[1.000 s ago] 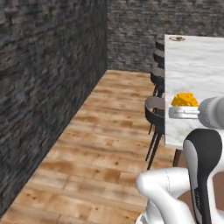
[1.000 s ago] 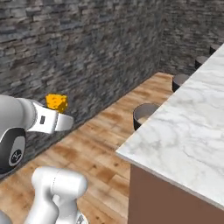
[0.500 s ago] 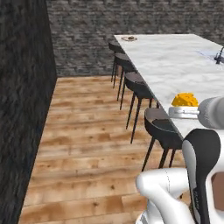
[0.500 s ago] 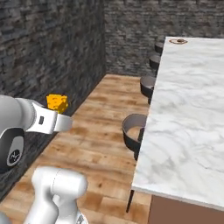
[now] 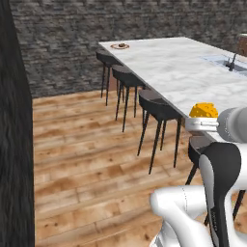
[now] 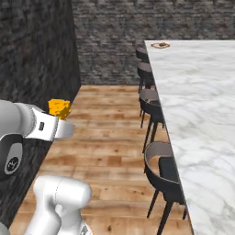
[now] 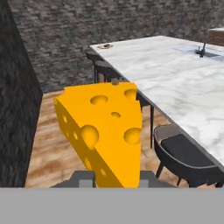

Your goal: Take the cheese, chicken drumstick, and corn from the fridge and place them on the plate on the dining counter to create an appetizer plate.

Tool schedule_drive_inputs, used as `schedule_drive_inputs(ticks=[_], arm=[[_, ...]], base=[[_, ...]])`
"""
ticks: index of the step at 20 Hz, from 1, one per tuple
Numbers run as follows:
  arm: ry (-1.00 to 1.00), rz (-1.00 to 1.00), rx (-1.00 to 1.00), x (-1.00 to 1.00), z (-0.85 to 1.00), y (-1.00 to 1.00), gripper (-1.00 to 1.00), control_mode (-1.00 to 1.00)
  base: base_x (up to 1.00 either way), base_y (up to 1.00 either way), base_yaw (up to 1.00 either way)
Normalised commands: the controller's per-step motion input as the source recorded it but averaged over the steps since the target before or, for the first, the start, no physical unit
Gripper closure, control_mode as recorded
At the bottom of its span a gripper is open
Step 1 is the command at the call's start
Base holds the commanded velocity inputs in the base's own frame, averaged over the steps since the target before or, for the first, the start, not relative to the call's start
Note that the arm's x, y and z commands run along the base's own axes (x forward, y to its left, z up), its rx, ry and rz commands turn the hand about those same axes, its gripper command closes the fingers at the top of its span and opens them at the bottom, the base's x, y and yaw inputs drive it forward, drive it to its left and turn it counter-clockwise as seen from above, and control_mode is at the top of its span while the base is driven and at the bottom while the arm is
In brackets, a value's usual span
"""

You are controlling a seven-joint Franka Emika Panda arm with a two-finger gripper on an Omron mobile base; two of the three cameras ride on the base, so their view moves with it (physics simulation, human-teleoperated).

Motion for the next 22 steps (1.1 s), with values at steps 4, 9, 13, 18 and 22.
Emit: schedule_drive_inputs(ticks=[4,9,13,18,22], arm=[[0.0,0.0,0.0,0.0,0.0,0.0,1.0,1.0],[0.0,0.0,0.0,0.0,0.0,0.0,1.0,1.0],[0.0,0.0,0.0,0.0,0.0,0.0,1.0,1.0],[0.0,0.0,0.0,0.0,0.0,0.0,1.0,1.0],[0.0,0.0,0.0,0.0,0.0,0.0,1.0,1.0]], base=[[1.0,0.7,-0.41],[1.0,0.71,-0.39],[1.0,0.85,-0.38],[1.0,1.0,-0.36],[1.0,1.0,-0.35]])
